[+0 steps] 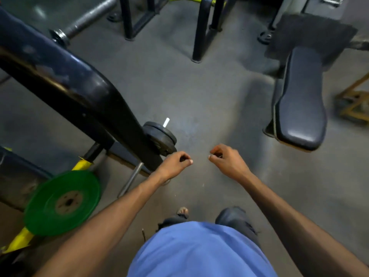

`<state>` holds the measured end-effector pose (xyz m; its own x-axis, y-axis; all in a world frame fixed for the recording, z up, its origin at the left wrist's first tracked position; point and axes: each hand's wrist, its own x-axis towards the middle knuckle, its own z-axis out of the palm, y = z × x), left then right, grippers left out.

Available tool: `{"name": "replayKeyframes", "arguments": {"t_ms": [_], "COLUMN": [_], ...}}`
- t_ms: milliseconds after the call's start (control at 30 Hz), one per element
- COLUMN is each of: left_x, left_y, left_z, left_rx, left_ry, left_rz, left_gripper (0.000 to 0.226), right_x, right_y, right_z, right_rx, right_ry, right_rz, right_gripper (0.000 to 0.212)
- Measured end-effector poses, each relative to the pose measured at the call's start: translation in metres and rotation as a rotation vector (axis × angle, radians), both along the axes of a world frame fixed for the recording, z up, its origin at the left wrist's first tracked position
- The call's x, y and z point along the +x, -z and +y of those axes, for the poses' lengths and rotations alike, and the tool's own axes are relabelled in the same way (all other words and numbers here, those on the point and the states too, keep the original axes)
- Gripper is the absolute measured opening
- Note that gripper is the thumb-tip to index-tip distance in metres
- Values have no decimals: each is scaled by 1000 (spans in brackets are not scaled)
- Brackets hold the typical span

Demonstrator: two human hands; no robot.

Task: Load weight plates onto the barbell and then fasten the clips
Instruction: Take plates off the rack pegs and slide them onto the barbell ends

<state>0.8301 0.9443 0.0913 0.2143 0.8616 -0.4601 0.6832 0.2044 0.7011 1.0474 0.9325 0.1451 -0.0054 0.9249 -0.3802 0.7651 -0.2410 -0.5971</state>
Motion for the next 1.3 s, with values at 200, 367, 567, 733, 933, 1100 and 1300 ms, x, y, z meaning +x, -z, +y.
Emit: {"name": "replayKeyframes", "arguments": {"t_ms": [200, 367, 567, 733, 933, 1100, 1300], "left_x": [5, 7, 11, 7, 20, 39, 60], "left_y": [26, 45, 43, 71, 104, 155, 146], "left_z": [114, 169, 194, 207, 232, 244, 285], "left_rx": [-52, -96, -149, -222, -276, -336, -361], "left_ry": [-271, -584, -985, -1213, -1406, -1652, -1989], "left_rz": [2, 46, 56, 56, -41, -152, -37], "left_gripper": [24, 19, 20, 27, 40, 64, 79], "right_x": [-5, -26, -81, -139, -181, -217, -263], "right_y": [23, 46, 37, 49, 63, 77, 125], "right_z": [172, 293, 382, 422, 446, 459, 464], "right_rx": [-30, -69, -121, -95, -79, -18, 11], "right_ry": [-279, -560, -989, -1320, -1641, -1970, -2349], "right_rz": [1, 26, -66, -107, -249, -334, -410], "right_gripper": [21, 21, 19, 23, 48, 63, 76]}}
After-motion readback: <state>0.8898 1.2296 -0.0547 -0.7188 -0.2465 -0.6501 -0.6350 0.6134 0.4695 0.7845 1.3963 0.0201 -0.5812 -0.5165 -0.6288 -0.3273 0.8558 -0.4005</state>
